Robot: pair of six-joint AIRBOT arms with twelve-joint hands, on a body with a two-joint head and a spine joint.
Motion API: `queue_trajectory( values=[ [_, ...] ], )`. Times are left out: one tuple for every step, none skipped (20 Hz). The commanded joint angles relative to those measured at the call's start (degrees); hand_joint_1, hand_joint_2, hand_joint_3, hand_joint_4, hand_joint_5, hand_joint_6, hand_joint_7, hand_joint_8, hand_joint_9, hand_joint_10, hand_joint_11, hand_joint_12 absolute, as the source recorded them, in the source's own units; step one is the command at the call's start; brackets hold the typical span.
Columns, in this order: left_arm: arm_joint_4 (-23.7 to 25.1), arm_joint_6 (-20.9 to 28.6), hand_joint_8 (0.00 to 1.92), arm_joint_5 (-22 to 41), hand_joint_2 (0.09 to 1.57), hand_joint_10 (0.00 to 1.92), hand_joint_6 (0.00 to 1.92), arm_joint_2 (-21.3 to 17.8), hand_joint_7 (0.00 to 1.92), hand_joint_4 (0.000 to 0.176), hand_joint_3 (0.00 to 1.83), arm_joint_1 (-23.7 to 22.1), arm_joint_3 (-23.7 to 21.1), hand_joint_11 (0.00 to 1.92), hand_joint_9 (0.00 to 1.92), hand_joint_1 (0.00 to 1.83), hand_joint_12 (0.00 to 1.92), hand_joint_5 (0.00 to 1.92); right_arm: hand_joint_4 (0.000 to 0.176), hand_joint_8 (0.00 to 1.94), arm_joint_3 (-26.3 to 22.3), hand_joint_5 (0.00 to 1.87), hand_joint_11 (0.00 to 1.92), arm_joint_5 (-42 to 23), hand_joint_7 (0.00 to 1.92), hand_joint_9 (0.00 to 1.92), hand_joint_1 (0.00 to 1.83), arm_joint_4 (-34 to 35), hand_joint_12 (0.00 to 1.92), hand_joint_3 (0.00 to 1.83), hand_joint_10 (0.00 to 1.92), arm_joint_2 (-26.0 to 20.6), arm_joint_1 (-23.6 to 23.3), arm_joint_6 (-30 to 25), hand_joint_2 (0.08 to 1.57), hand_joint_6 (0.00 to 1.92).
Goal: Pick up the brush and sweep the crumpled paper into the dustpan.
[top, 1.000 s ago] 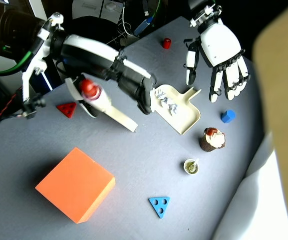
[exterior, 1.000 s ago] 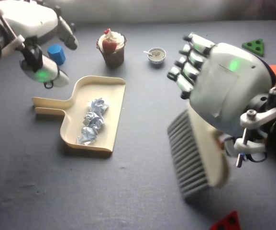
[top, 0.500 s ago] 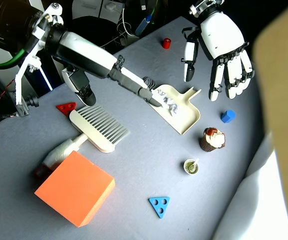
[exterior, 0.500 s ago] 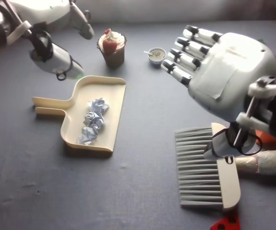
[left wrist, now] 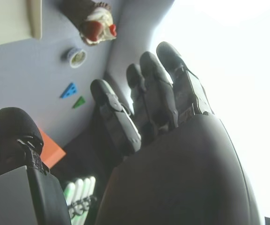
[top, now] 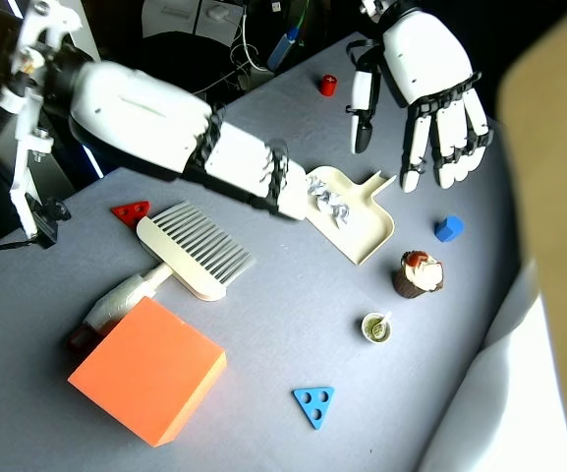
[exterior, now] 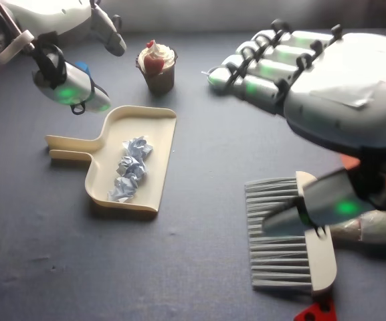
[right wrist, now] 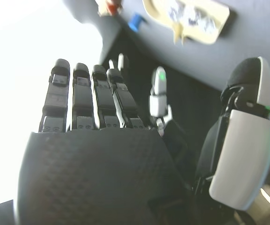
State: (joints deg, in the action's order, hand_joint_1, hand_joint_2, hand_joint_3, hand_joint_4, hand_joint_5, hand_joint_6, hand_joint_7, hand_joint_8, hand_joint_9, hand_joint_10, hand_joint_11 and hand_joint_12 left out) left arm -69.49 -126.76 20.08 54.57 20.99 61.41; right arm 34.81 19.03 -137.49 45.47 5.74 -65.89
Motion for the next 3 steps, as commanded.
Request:
queue_trajectory(
  values=[
    [1.7, -0.4, 0.01, 2.6, 0.97, 0.01, 0.00, -0.5, 0.40, 0.135, 0.00, -0.8, 0.2, 0.08, 0.36, 0.90, 0.64, 0.71, 0.000, 0.00, -0.1, 0.00, 0.03, 0.8, 0.00, 0.00, 0.51, -6.5, 0.01, 0.01, 0.00, -1.4, 0.3, -5.7, 0.78, 0.00],
    [1.7, -0.5, 0.00, 2.6, 0.98, 0.00, 0.00, -0.7, 0.40, 0.133, 0.00, -0.9, 0.2, 0.08, 0.35, 0.89, 0.64, 0.70, 0.000, 0.00, -0.5, 0.00, 0.04, 1.5, 0.00, 0.01, 0.51, -10.4, 0.01, 0.01, 0.00, -2.7, 1.0, -10.5, 0.78, 0.00],
    [1.7, -0.8, 0.01, 2.7, 0.98, 0.01, 0.00, -0.7, 0.41, 0.142, 0.00, -1.2, 0.2, 0.09, 0.36, 0.88, 0.64, 0.70, 0.000, 0.00, -1.3, 0.00, 0.05, 3.7, 0.00, 0.01, 0.48, -13.1, 0.01, 0.01, 0.00, -4.9, 2.3, -12.9, 0.80, 0.00]
  ],
)
